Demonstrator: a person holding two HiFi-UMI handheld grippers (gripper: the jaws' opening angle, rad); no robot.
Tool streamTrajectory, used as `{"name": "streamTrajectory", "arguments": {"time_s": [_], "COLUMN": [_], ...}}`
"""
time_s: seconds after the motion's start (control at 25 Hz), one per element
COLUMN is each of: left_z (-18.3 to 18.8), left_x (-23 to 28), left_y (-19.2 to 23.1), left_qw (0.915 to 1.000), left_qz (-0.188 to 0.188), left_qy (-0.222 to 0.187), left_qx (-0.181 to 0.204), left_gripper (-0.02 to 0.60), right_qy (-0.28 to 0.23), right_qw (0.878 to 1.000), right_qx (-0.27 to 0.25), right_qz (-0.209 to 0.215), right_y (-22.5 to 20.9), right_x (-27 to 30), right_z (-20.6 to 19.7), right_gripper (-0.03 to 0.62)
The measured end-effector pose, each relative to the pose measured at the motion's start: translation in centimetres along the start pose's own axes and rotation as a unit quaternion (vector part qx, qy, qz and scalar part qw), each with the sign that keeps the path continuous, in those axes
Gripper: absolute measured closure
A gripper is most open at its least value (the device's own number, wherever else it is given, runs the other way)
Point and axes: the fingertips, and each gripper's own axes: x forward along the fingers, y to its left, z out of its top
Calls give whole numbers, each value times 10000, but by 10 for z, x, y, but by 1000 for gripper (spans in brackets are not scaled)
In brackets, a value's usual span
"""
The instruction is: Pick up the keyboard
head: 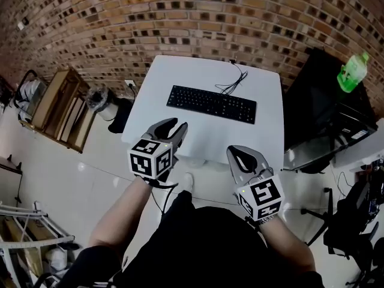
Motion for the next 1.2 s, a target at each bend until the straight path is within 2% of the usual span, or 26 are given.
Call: {"name": "streamTrajectory", "arguments": {"time_s": [0.16, 0.32, 0.44, 0.56, 0.92, 1.0, 1.2], "left_z": [-2, -8, -13, -26, -76, -88, -105], "left_x": [35, 71, 97, 125, 196, 205, 221], "left_y": [61, 124, 167, 198, 245, 252, 260], "left_qw": [9985, 9937, 9912, 9879, 9713, 9664, 9580], "left_qz": [75, 163, 298, 257, -16, -10, -51], "left_qy": [254, 566, 828, 1151, 2021, 2188, 2397], "left_qx": [-480, -952, -986, -1005, -1252, -1350, -1571], "left_gripper": [380, 348, 348, 348, 346, 327, 314], "right_qy": [152, 300, 446, 594, 910, 950, 1038], "right_qw": [9998, 9989, 9975, 9955, 9890, 9877, 9855], "right_qx": [97, 236, 368, 510, 802, 848, 915], "right_qz": [-126, -285, -400, -525, -850, -905, -984], "right_y": [-16, -34, -45, -53, -73, -77, -87], "right_x": [40, 81, 109, 131, 173, 179, 188], "right_z": [5, 10, 9, 6, -2, -3, -6], "right_gripper": [592, 592, 592, 592, 592, 592, 592]}}
